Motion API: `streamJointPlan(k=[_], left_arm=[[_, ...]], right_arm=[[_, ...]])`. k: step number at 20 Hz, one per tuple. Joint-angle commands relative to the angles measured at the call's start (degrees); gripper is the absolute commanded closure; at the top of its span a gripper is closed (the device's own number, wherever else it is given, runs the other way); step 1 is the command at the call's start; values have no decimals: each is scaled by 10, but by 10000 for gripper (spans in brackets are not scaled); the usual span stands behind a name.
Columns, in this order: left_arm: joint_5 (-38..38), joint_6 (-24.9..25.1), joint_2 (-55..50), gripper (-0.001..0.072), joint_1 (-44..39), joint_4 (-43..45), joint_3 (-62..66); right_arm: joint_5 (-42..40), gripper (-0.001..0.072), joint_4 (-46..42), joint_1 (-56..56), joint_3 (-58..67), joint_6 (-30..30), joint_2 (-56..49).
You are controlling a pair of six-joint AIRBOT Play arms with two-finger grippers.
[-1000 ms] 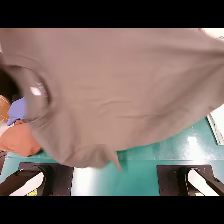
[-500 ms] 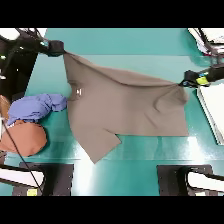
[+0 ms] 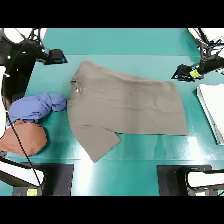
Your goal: Fold the shirts.
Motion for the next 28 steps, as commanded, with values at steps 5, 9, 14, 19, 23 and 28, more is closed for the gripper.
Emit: streamJointPlan(k=[5,9,14,19,23,28], left_arm=[[-59,-9,162,206,40,1,-256],[-28,2,288,206,40,-18,-500],[38,30,338,206,40,-102,-678],[89,58,338,207,40,-158,-740],[121,71,336,208,40,-206,-741],[133,81,336,282,40,-220,-741]], right_arm=[[-9,285,0,-2,-184,-14,156],[-9,285,0,-2,-246,-14,224],[-7,285,1,-2,-260,-11,261],[-3,285,1,-2,-260,-5,272],[9,285,0,-2,-260,-5,272],[38,285,-3,-2,-260,0,272]])
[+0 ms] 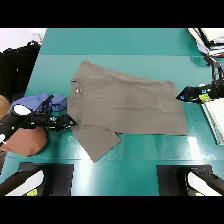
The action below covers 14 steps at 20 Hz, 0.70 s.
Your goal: Fold the shirts.
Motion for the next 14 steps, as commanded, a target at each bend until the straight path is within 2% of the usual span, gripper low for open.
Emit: streamJointPlan(k=[1,2,3,7,9,12,14], left_arm=[[6,15,0,543,0,-18,-2],[6,28,0,662,0,-21,-2],[3,30,0,685,0,-23,-1],[-27,43,1,686,0,-17,30],[-35,42,1,686,0,-17,50],[-35,42,1,686,0,-17,63],[-34,42,1,686,0,-17,63]], right_arm=[[23,285,-6,-2,0,2,0],[26,285,-1,-10,-4,2,1],[30,285,3,-25,-19,5,8],[48,284,-2,-132,-138,5,63],[49,179,-6,-212,-210,5,97],[45,194,-2,-329,-296,-2,130],[39,286,11,-382,-336,-24,135]])
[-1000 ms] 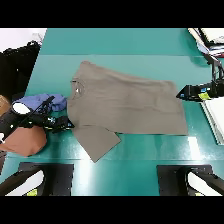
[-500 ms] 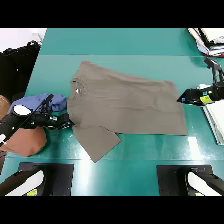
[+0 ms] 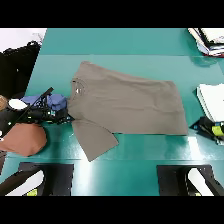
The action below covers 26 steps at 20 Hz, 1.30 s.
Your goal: Fold the shirts.
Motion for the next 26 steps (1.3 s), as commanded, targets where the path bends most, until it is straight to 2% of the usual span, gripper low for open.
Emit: streamJointPlan(k=[1,5,9,11,14,17,19,21,23,26], left_arm=[[-3,2,0,686,0,0,7],[-9,2,0,686,0,0,7],[-9,2,0,686,0,1,7],[-9,2,0,686,0,1,7],[-10,2,0,686,0,4,8],[-14,2,0,686,0,7,8],[-17,1,1,687,0,9,12],[-29,-7,3,688,1,19,47],[-35,-27,33,688,0,30,111],[-49,-56,95,687,0,58,268]], right_arm=[[-15,286,26,-97,-81,-24,16],[-70,286,76,-86,-97,-29,-38],[-117,288,107,-18,-61,-27,-99],[-129,355,106,19,-40,-21,-124],[-130,356,102,57,-25,-15,-157],[-135,477,102,77,-25,-20,-175],[-141,654,102,89,-25,-23,-163],[-146,693,102,95,-20,-23,-124],[-135,693,103,95,17,-23,-72],[-125,694,109,95,137,-23,0]])
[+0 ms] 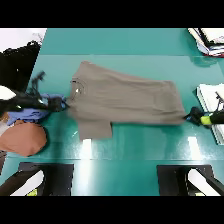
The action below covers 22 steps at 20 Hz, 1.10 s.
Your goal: Fold the shirts.
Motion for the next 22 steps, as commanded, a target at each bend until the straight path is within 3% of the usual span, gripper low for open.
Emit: streamJointPlan(k=[1,7,12,15,18,22], left_arm=[[-18,-32,58,687,0,28,171],[-21,-39,78,687,0,28,595],[33,-68,78,687,0,32,782],[34,-81,78,687,0,32,798],[10,-82,78,687,0,23,739],[-46,-83,60,687,0,17,567]], right_arm=[[6,693,6,3,127,0,76],[3,694,-3,0,439,-2,141],[48,693,-70,0,636,-6,142],[123,694,-122,0,741,2,111],[191,693,-120,0,795,5,57],[251,694,-118,20,704,10,-11]])
